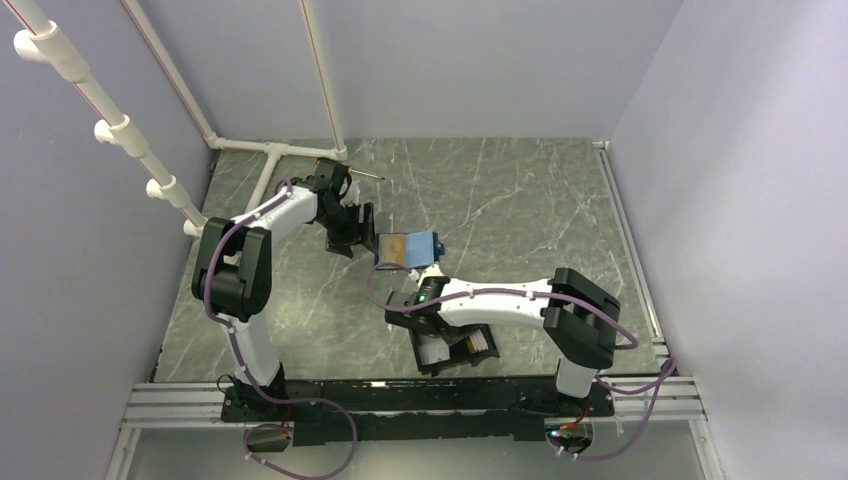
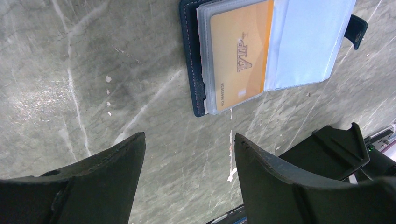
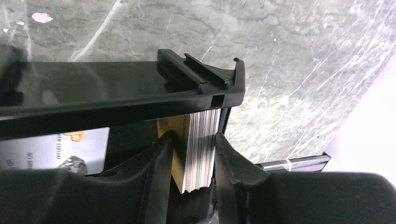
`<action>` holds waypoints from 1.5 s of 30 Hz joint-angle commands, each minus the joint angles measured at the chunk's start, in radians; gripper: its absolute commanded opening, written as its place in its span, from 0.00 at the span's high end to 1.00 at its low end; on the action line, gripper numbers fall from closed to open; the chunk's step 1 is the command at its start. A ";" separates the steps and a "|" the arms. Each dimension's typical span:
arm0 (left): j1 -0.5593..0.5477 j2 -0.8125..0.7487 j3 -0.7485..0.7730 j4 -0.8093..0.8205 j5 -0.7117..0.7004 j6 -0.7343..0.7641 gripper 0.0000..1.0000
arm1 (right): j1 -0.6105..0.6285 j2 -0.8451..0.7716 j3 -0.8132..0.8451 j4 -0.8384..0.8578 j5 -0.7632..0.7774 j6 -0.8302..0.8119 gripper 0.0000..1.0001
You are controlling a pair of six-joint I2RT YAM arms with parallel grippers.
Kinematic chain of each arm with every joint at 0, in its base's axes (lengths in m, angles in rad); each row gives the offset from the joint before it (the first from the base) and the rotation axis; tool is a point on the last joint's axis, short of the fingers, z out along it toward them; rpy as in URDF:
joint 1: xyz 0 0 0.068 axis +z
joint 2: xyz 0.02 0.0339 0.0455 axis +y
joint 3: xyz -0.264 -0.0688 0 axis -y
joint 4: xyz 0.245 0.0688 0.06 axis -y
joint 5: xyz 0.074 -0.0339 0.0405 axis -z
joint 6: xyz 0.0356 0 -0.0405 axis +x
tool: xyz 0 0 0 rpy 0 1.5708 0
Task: Put the credit cards into the card holder
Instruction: Pick up the credit card from the storage box.
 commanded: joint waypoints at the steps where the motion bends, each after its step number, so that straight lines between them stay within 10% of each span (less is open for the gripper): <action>1: -0.005 -0.046 -0.002 0.006 0.017 0.032 0.25 | -0.005 0.005 -0.015 0.017 -0.009 0.021 0.72; 21: -0.010 -0.038 0.000 0.005 0.018 0.034 0.25 | -0.032 -0.060 -0.021 -0.036 0.041 0.033 0.44; 36: -0.013 -0.031 0.002 0.005 0.024 0.036 0.25 | -0.112 -0.194 -0.107 0.047 -0.004 -0.070 0.46; 45: -0.013 -0.026 0.003 0.002 0.026 0.039 0.25 | -0.112 -0.172 -0.110 0.068 -0.041 -0.080 0.65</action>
